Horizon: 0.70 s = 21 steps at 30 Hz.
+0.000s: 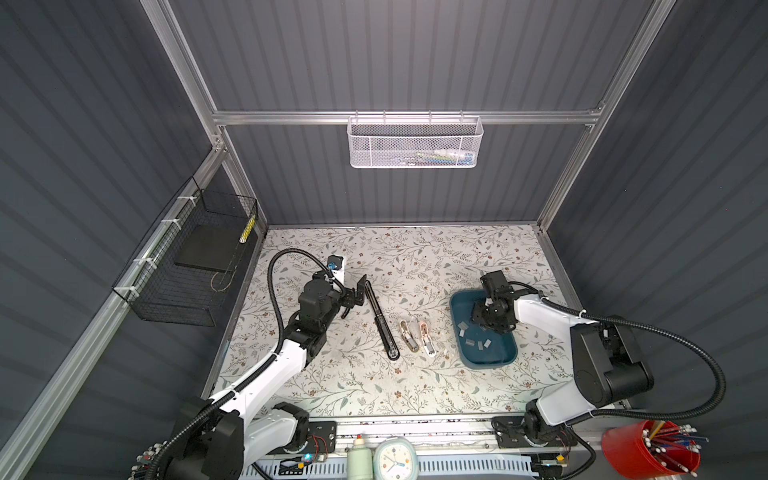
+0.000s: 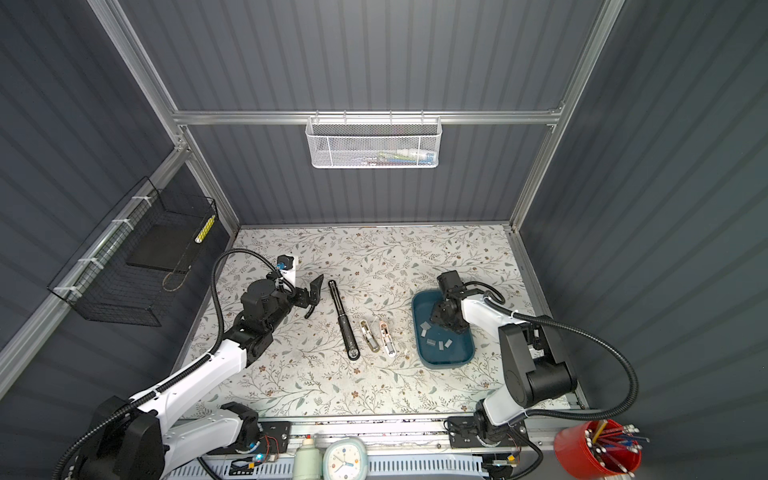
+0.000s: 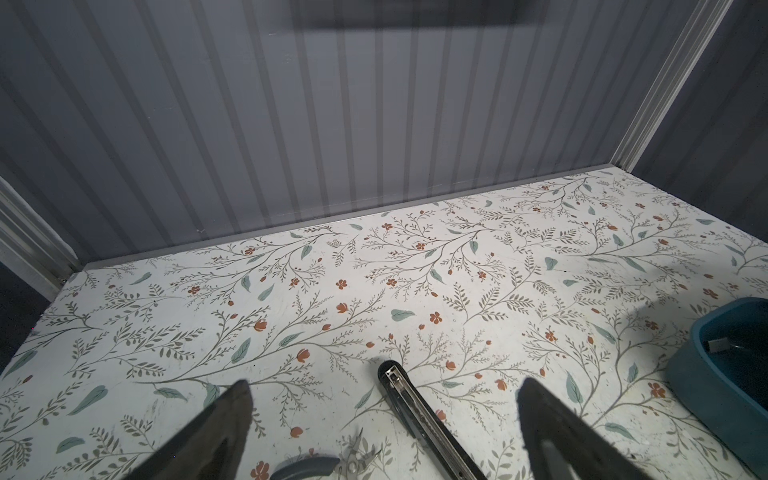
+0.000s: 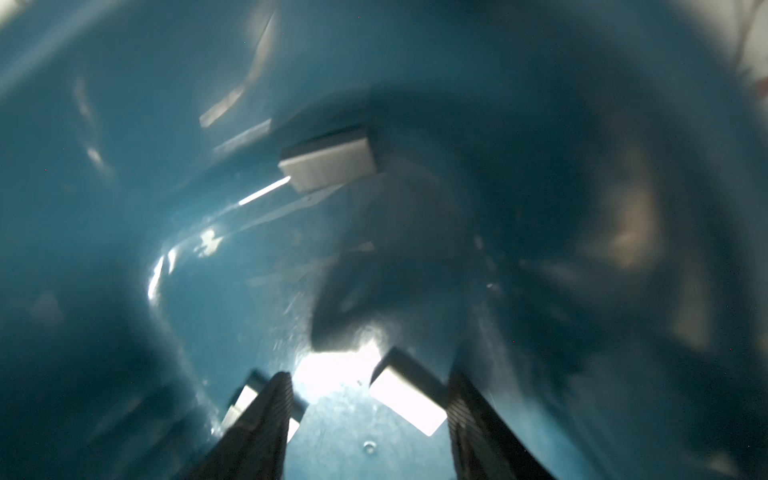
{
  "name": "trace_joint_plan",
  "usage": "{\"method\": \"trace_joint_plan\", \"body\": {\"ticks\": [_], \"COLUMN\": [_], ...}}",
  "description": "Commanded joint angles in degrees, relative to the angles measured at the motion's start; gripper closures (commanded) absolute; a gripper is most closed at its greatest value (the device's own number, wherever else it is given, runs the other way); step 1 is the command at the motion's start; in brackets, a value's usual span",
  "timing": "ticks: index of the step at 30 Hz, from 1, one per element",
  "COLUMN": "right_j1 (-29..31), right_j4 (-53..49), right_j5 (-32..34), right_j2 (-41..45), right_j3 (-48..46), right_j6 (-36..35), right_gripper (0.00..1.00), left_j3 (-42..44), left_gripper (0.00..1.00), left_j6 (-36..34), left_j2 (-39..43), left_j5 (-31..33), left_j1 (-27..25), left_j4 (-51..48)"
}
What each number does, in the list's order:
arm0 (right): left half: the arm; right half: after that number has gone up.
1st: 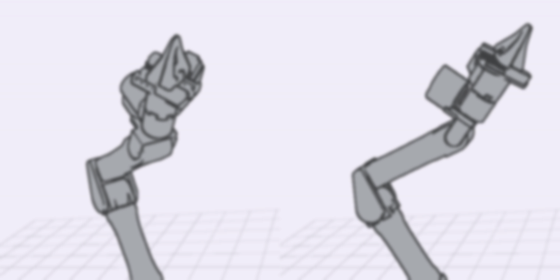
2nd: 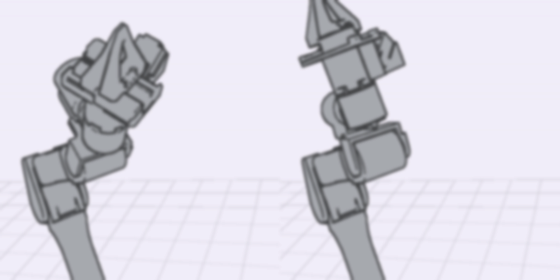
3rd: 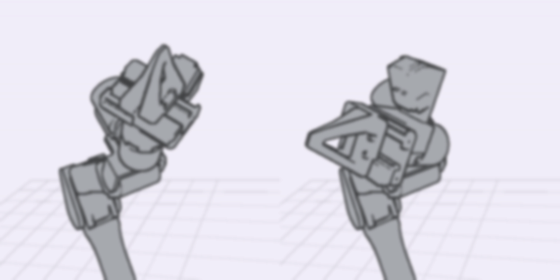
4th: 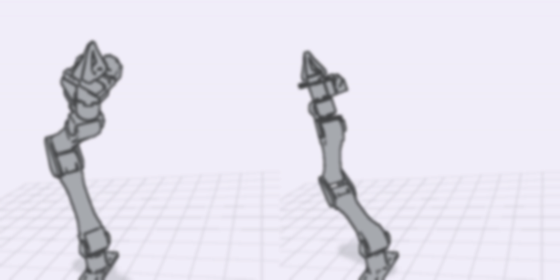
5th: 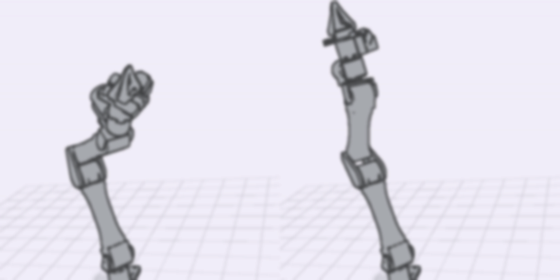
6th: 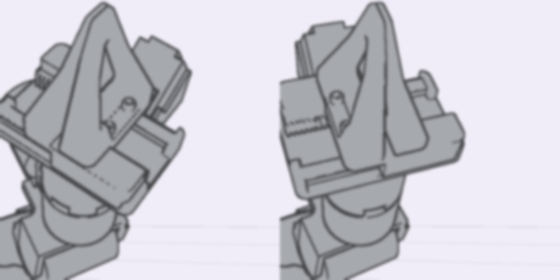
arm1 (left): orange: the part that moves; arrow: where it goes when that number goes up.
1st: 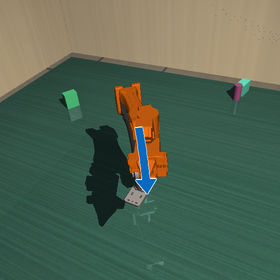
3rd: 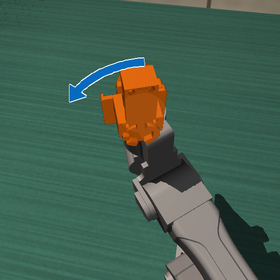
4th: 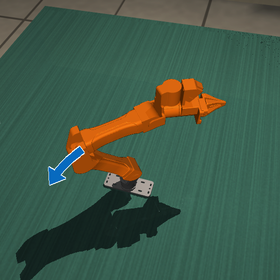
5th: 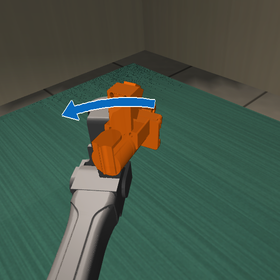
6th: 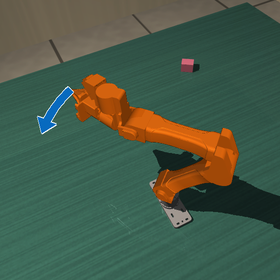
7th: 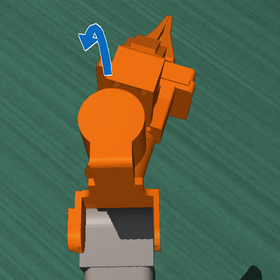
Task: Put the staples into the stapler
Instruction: 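Close the right gripper on a grey staple strip inside the teal tray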
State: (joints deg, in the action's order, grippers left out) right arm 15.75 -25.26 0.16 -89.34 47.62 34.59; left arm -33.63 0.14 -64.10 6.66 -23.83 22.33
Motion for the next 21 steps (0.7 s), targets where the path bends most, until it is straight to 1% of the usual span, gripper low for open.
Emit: {"method": "trace_joint_plan", "body": {"ticks": [1,6,14,17,21], "right_j1": [1.18,2.90,3.03,2.95,3.14], "right_j4": [-1.79,-2.43,-3.44,-3.05,-2.72], "right_j5": [-1.06,0.48,7.49,8.59,7.91], "right_j2": [0.44,1.05,-1.13,-2.34,-3.54], "right_j3": [0.73,0.14,1.73,2.46,3.19], "right_j6": [1.30,2.33,1.28,1.09,1.08], "right_gripper": [0.39,0.40,0.41,0.47,0.55], "left_j3": [0.47,0.71,0.84,0.82,0.61], "left_gripper": [0.01,0.01,0.00,0.01,0.01], "left_j6": [-1.02,-0.89,-0.85,-0.85,-0.85], "left_j2": [0.61,1.07,1.02,0.87,0.69], "left_j5": [-0.18,-0.46,-0.88,-0.77,-0.86], "left_j1": [0.19,0.19,0.19,0.19,0.19], "left_j4": [1.01,1.01,1.00,1.08,1.05]}}
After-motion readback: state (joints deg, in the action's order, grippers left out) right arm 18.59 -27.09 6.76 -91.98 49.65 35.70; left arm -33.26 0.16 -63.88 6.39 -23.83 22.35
